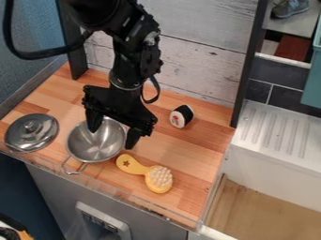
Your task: Move silver mixing bowl to top left of the table
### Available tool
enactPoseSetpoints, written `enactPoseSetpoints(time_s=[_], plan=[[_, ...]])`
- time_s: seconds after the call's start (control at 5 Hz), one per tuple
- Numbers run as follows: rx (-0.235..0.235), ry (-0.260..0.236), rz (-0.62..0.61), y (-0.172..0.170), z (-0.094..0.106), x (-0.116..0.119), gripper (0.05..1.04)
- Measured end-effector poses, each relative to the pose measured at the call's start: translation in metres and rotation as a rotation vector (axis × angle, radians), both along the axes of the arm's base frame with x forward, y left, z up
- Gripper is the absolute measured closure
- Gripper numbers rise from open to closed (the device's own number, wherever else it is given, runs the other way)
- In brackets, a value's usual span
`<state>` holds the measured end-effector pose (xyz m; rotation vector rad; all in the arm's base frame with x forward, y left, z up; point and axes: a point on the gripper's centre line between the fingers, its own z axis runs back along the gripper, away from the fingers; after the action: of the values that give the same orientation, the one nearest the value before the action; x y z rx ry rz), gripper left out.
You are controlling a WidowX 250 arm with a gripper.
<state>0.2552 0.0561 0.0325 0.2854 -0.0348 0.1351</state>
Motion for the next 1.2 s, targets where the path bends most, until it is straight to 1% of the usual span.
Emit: enactPoseSetpoints(time_s=[0.2, 0.4, 0.6, 0.8, 1.0, 1.2], plan=[[-0.001, 0.028, 0.007, -0.001, -0.008, -0.003, 0.083], [0.009, 0.057, 0.038, 0.001, -0.019, -0.002, 0.083], [0.026, 0.076, 0.067, 0.001, -0.031, 0.008, 0.083], [0.091, 0.082, 0.082, -0.002, -0.047, 0.014, 0.083], [0.117, 0.074, 0.072, 0.001, -0.057, 0.018, 0.083], [0.121, 0.079, 0.076, 0.001, -0.067, 0.024, 0.133]])
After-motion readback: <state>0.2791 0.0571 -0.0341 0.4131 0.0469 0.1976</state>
